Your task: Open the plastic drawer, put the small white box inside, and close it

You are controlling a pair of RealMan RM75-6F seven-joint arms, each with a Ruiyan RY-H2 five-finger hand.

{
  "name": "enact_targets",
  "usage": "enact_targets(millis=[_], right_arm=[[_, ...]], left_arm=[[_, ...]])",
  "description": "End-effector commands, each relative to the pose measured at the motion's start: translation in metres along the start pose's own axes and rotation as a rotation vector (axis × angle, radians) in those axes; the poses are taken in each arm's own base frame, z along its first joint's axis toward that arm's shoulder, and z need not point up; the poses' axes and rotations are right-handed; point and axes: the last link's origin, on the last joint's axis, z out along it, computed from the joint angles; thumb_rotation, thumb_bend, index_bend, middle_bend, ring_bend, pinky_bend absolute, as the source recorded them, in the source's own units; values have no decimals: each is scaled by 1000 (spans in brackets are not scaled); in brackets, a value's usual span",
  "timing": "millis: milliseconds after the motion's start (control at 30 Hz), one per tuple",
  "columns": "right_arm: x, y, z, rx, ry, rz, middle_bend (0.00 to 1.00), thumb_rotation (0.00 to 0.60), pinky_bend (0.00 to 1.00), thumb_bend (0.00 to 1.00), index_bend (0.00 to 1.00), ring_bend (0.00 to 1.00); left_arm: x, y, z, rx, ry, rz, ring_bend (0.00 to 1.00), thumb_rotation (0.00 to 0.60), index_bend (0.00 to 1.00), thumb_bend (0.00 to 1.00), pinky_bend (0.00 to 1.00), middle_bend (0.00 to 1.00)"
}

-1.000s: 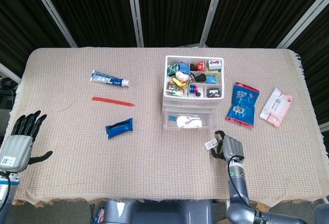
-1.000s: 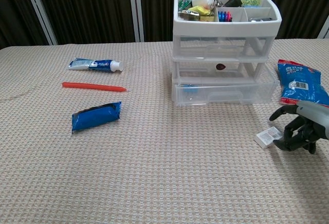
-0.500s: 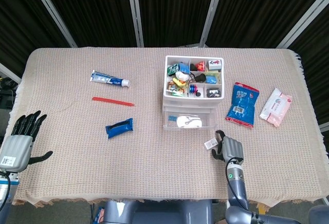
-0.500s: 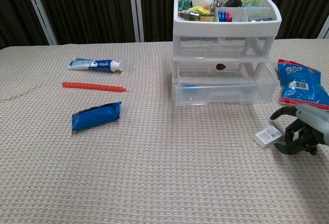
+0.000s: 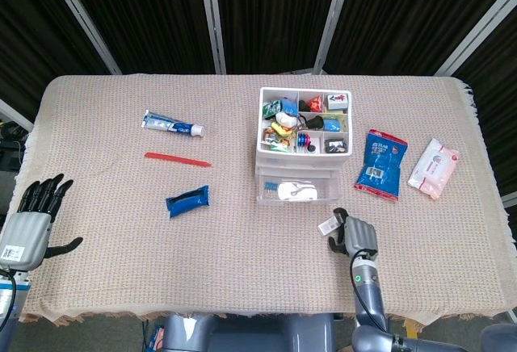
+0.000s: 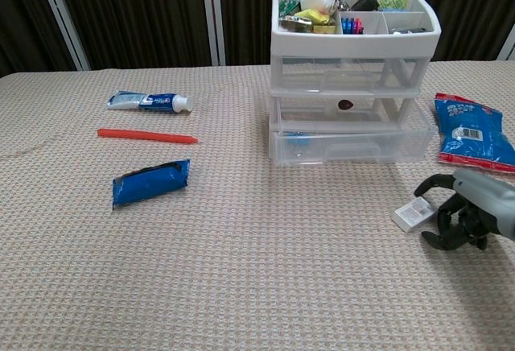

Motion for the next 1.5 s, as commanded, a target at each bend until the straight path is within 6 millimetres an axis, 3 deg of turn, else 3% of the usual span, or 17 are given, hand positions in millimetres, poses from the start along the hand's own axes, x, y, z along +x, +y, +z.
enact_targets(millis=[33,233,333,667,1000,1500], right_arm=[[0,-2,0,7,15,14,671,600,647,304,359,728],[-1,-2,0,9,43,36,673,600,647,302,523,728],[-1,-3,0,6,46,52,673,600,647,301,557,728],[2,-4,-1,13,49,83,674,600,646,301,583,728],[20,-6,-11,32,70,133,674,600,646,300,621,728],[42,10,-22,13,105,145,675,600,646,299,642,728]], left_arm=[[0,0,0,1,1,0,0,600,66,86,0,0],[0,0,0,5,1,-2,0,600,66,87,0,0],[0,0,0,5,1,-3,0,600,66,85,0,0],[0,0,0,6,0,-3,0,600,66,86,0,0],[0,0,0,6,0,-5,0,600,66,85,0,0],[0,0,0,3,-1,-4,0,600,65,85,0,0]])
